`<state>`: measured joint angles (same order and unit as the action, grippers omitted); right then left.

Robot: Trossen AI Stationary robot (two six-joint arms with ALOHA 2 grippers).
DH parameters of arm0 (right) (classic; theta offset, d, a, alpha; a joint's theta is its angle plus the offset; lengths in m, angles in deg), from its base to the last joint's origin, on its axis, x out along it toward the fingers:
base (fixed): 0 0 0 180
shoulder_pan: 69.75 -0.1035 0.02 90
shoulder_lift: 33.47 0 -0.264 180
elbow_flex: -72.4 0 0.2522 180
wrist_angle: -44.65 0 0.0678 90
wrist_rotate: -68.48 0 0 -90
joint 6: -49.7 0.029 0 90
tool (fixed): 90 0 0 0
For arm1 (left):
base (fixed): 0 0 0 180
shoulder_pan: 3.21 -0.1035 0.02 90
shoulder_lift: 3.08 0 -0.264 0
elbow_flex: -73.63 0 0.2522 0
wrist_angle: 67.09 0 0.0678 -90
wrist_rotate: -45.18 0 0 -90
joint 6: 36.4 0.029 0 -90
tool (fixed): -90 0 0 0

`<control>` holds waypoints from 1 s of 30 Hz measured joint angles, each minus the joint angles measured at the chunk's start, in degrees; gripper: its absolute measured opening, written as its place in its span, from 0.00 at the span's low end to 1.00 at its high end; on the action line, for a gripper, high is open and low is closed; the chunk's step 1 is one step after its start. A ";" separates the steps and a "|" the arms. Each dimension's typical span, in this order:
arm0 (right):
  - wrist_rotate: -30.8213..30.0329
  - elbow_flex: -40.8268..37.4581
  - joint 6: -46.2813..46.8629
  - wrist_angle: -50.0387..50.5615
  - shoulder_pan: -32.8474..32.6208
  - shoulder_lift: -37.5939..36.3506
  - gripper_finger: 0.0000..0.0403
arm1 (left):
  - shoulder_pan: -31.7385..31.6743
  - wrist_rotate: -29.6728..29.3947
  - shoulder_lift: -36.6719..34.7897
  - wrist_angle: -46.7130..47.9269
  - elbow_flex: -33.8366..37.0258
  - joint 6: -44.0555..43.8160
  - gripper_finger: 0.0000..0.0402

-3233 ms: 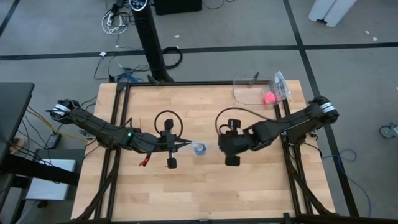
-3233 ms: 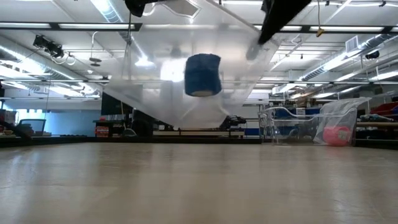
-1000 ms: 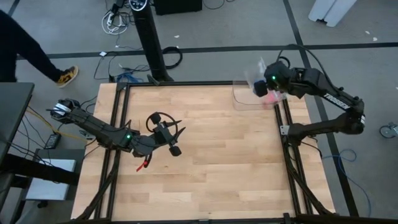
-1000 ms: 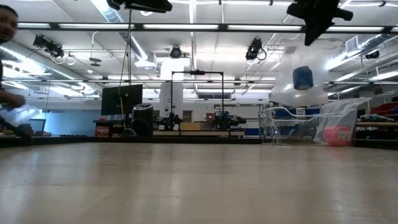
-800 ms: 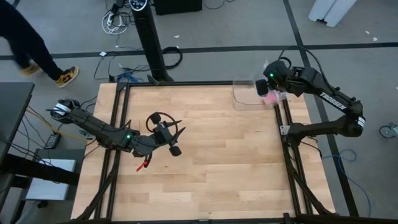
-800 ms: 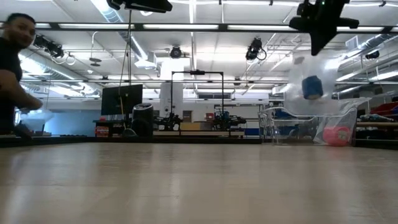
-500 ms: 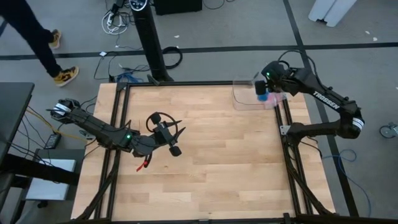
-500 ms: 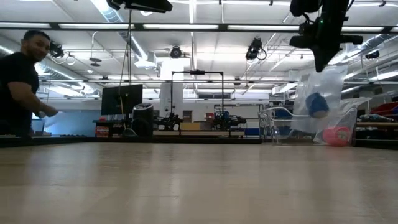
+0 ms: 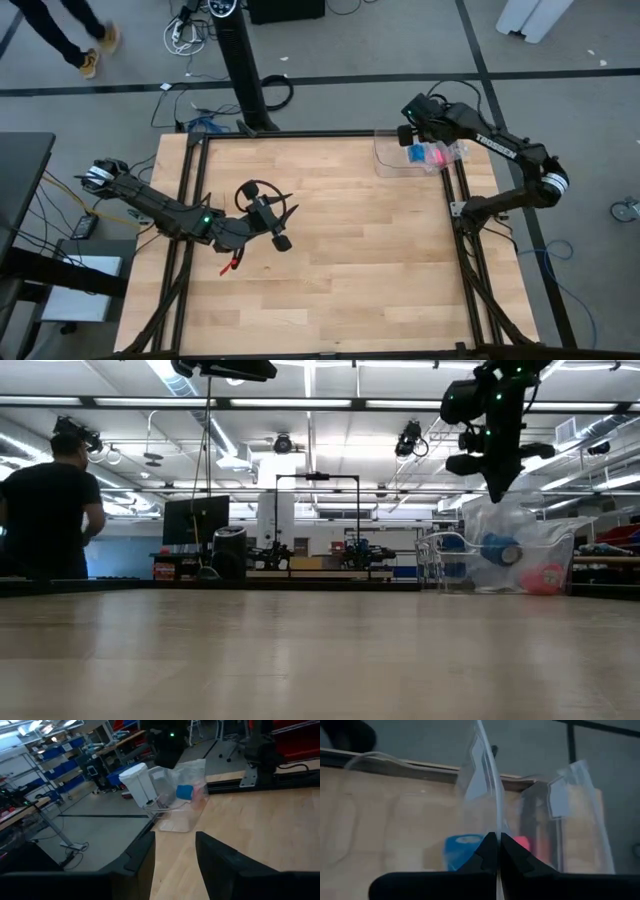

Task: Roll bandage
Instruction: Put the transparent zip bag into the transparent bin

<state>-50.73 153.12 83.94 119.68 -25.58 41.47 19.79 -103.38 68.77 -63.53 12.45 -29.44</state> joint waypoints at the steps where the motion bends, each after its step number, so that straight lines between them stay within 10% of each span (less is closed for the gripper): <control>1: -0.14 0.00 -0.45 -0.06 0.43 0.51 0.00 | 0.00 0.40 0.00 0.52 0.00 -0.61 0.37; 15: 2.80 -0.08 1.43 -5.30 6.12 -2.93 0.00 | 0.02 0.75 0.00 9.75 0.00 -10.23 0.37; 30: 3.41 -16.72 -1.14 -21.87 4.44 -3.06 0.03 | 0.02 0.80 0.00 9.71 0.00 -10.99 0.37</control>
<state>-47.33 136.41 82.80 97.81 -21.15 38.41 19.82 -102.59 68.77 -53.82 12.45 -40.43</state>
